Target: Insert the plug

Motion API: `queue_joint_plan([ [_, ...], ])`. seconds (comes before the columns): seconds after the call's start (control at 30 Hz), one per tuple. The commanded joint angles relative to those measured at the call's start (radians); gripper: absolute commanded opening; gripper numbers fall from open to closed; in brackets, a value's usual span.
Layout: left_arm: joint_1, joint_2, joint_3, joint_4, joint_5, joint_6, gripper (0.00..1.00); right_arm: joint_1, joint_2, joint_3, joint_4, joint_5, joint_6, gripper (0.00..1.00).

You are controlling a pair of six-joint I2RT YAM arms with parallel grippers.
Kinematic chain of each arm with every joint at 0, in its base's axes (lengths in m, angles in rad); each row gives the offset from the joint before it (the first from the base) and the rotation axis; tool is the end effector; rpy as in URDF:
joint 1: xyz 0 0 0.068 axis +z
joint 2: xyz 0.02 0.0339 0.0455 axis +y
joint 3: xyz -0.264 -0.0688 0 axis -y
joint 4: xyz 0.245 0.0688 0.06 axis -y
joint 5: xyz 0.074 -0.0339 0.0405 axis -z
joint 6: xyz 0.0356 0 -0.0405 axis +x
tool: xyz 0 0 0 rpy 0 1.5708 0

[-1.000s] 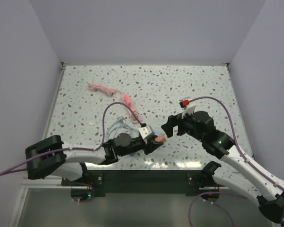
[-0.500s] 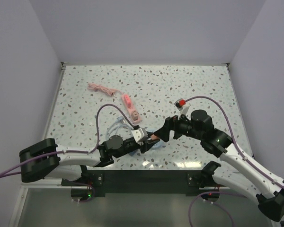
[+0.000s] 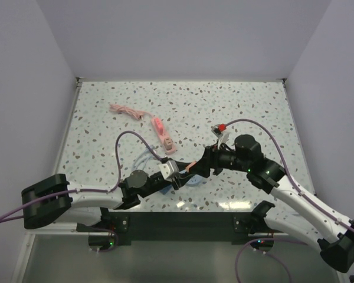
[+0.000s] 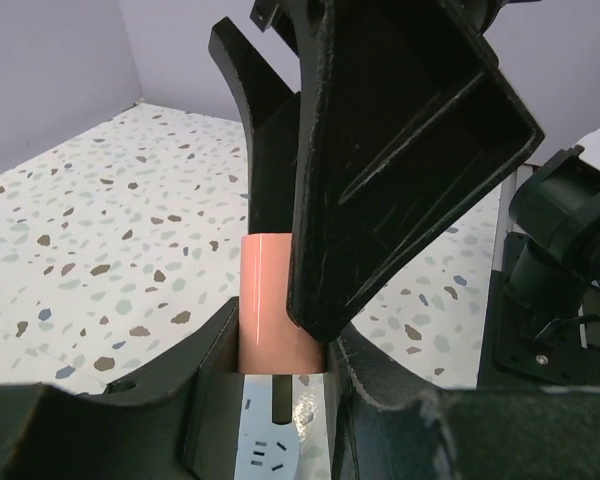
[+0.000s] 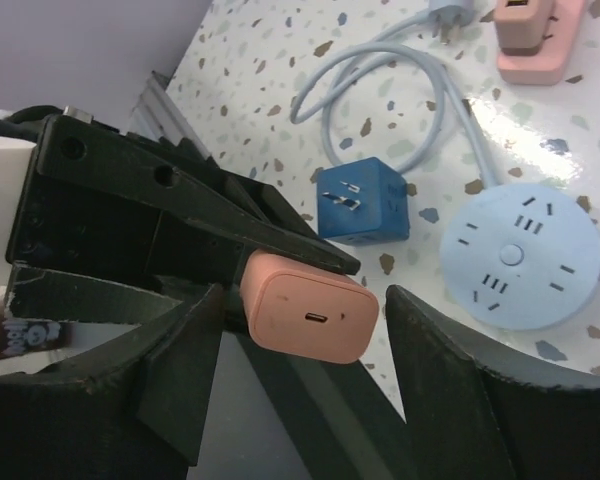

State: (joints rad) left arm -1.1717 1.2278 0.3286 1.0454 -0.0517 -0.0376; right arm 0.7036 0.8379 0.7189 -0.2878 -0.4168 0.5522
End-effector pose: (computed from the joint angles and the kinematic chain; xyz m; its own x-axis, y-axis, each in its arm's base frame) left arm 0.0946 -0.2195 0.2236 0.0227 -0.1505 -0.9884 0.9018 0.4298 -0.0447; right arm 0.1368 0.1350 0.2980 -0.7159 0.0216 -0.6979 -0.5868 0.5231 0.6181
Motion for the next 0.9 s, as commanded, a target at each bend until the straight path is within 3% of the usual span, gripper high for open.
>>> queue_joint_plan([
  [0.0, 0.004, -0.014, -0.014, 0.11, -0.002, 0.033, 0.0, -0.004, 0.032, -0.009, 0.091, -0.092, 0.049, 0.65],
  [0.13, 0.006, -0.004, -0.011, 0.111, 0.007, 0.033, 0.0, -0.007, 0.049, -0.022, 0.122, -0.12, 0.06, 0.51],
  [0.33, 0.004, 0.021, 0.006, 0.11, -0.025, 0.051, 0.01, -0.006, 0.05, -0.016, 0.104, -0.109, 0.054, 0.0],
  [0.37, 0.004, 0.025, 0.007, 0.11, -0.033, 0.047, 0.06, -0.006, 0.047, -0.013, 0.099, -0.102, 0.049, 0.0],
  [0.43, 0.004, 0.029, 0.01, 0.105, -0.046, 0.045, 0.26, -0.007, 0.043, -0.016, 0.096, -0.077, 0.046, 0.0],
  [0.53, 0.004, 0.029, 0.013, 0.087, -0.063, 0.045, 0.41, -0.007, 0.035, -0.018, 0.09, -0.015, 0.029, 0.0],
  [0.6, 0.004, 0.026, 0.013, 0.065, -0.065, 0.045, 0.55, -0.012, 0.035, -0.015, 0.084, 0.024, 0.005, 0.0],
  [0.7, 0.004, 0.016, 0.01, 0.022, -0.05, 0.007, 0.69, -0.032, 0.055, -0.003, 0.081, 0.085, -0.032, 0.0],
  [0.87, 0.004, -0.03, -0.046, -0.021, -0.036, -0.024, 0.76, -0.079, 0.09, 0.019, 0.091, 0.16, -0.087, 0.0],
])
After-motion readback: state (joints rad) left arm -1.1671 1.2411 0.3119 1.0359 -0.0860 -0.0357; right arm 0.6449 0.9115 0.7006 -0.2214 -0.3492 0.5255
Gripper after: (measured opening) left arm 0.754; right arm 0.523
